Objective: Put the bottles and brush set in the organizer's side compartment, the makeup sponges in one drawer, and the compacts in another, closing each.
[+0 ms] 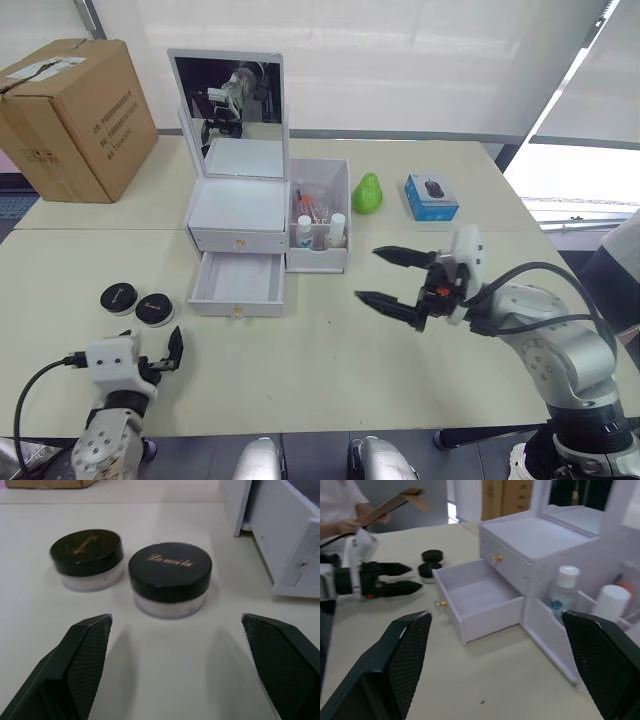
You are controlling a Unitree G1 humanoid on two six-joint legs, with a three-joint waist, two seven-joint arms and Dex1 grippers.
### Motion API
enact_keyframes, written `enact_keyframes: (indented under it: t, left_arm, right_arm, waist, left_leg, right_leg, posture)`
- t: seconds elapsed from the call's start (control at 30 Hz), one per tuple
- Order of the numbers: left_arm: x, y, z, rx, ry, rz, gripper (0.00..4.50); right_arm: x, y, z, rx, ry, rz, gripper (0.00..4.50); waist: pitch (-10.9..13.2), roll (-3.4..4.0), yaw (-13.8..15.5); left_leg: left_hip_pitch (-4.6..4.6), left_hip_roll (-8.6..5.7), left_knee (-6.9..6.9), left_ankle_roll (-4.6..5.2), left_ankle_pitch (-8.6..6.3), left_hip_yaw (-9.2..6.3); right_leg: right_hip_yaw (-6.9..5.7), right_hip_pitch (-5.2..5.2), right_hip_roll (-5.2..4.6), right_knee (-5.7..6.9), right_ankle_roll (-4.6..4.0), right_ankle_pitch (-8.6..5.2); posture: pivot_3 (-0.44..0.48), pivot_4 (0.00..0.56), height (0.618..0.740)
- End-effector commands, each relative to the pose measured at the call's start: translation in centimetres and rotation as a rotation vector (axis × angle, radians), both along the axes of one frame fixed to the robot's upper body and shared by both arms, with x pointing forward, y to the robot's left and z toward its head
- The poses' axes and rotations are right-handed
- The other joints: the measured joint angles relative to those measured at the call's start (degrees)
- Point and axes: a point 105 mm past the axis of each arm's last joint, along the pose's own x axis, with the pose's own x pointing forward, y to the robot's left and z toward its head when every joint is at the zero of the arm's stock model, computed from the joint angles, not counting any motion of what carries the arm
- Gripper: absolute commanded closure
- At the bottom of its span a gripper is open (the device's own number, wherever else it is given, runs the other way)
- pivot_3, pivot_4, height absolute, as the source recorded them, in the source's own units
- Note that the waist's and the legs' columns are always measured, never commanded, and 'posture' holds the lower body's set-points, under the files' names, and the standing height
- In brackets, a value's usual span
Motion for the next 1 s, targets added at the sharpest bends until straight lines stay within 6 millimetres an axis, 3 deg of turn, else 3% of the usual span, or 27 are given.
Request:
enact_keyframes:
  t: [0.03, 0.27, 0.67, 0.77, 0.87, 1.0]
  left_arm:
    - [1.4, 0.2, 0.4, 0.015, 0.004, 0.033, 0.04]
    - [2.7, 0.5, 0.8, 0.032, 0.024, 0.048, 0.04]
    - [3.1, 1.2, 2.2, 0.036, -0.015, 0.075, 0.04]
    - [3.1, 1.3, 2.5, 0.040, -0.025, 0.077, 0.62]
    - [3.0, 1.3, 2.5, 0.046, -0.029, 0.076, 1.52]
    - [2.7, 1.4, 2.7, 0.046, -0.041, 0.082, 1.58]
  right_arm:
    - [-1.2, 1.5, 1.1, -0.012, -0.047, 0.084, 0.00]
    - [-1.6, 2.8, 2.0, 0.015, -0.069, 0.122, 0.00]
    - [-1.4, 2.9, 1.2, 0.022, -0.045, 0.087, 0.00]
    - [-1.4, 2.9, 1.2, 0.022, -0.042, 0.087, 0.00]
    - [-1.4, 2.9, 1.1, 0.022, -0.039, 0.087, 0.00]
    - [-1.5, 2.9, 1.0, 0.022, -0.033, 0.087, 0.00]
  waist:
    - [-0.03, -0.01, -0.03]
    - [-0.09, -0.09, -0.36]
    - [-0.09, -0.08, -0.38]
    - [-0.09, -0.08, -0.39]
    - [-0.08, -0.07, -0.41]
    - [-0.08, -0.06, -0.43]
  left_leg:
    - [0.00, 0.01, 0.00, 0.01, 0.00, 0.00]
    - [0.03, 0.03, 0.00, 0.01, 0.01, -0.04]
    - [0.02, 0.03, 0.00, 0.01, 0.01, -0.03]
    - [0.03, 0.04, 0.00, 0.01, 0.01, -0.03]
    - [0.03, 0.04, 0.00, 0.01, 0.01, -0.03]
    - [0.03, 0.04, 0.00, 0.01, 0.00, -0.03]
  right_leg:
    - [-0.02, -0.02, 0.00, 0.01, 0.00, 0.00]
    - [-0.03, -0.02, 0.05, 0.04, -0.04, 0.04]
    - [-0.04, -0.02, 0.02, 0.04, -0.08, 0.06]
    - [-0.04, -0.03, 0.02, 0.04, -0.08, 0.06]
    - [-0.04, -0.03, 0.02, 0.04, -0.08, 0.06]
    - [-0.04, -0.03, 0.02, 0.04, -0.08, 0.06]
  posture:
    - [0.000, 0.150, 0.740]
    - [0.000, 0.150, 0.740]
    - [0.000, 0.150, 0.740]
    - [0.000, 0.150, 0.740]
    - [0.000, 0.150, 0.740]
    - [0.000, 0.150, 0.740]
